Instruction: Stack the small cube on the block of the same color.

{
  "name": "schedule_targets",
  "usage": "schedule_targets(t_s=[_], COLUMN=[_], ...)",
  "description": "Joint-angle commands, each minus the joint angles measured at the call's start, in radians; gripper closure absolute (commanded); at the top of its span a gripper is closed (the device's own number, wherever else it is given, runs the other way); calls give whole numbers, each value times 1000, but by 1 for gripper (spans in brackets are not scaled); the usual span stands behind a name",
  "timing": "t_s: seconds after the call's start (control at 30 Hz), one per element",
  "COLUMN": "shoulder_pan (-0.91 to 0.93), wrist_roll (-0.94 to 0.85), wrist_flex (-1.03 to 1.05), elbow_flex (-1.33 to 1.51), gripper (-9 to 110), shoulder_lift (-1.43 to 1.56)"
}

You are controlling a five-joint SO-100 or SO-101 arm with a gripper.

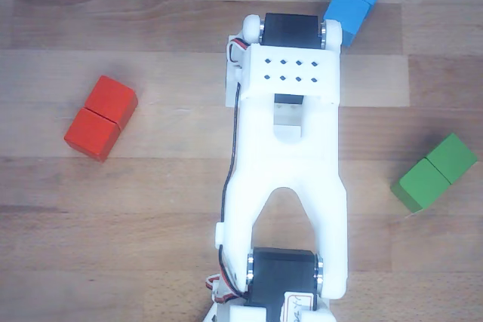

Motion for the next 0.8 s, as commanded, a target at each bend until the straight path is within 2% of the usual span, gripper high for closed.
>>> schedule_targets(t_s=[0.0, 0.27, 0.77], shoulder_pan=[9, 9, 11], wrist_roll=[3, 8, 14], wrist_flex=[-2, -3, -77], elbow_flex=[-8, -11, -3], gripper=[76, 64, 68], shoulder_lift=[5, -28, -155])
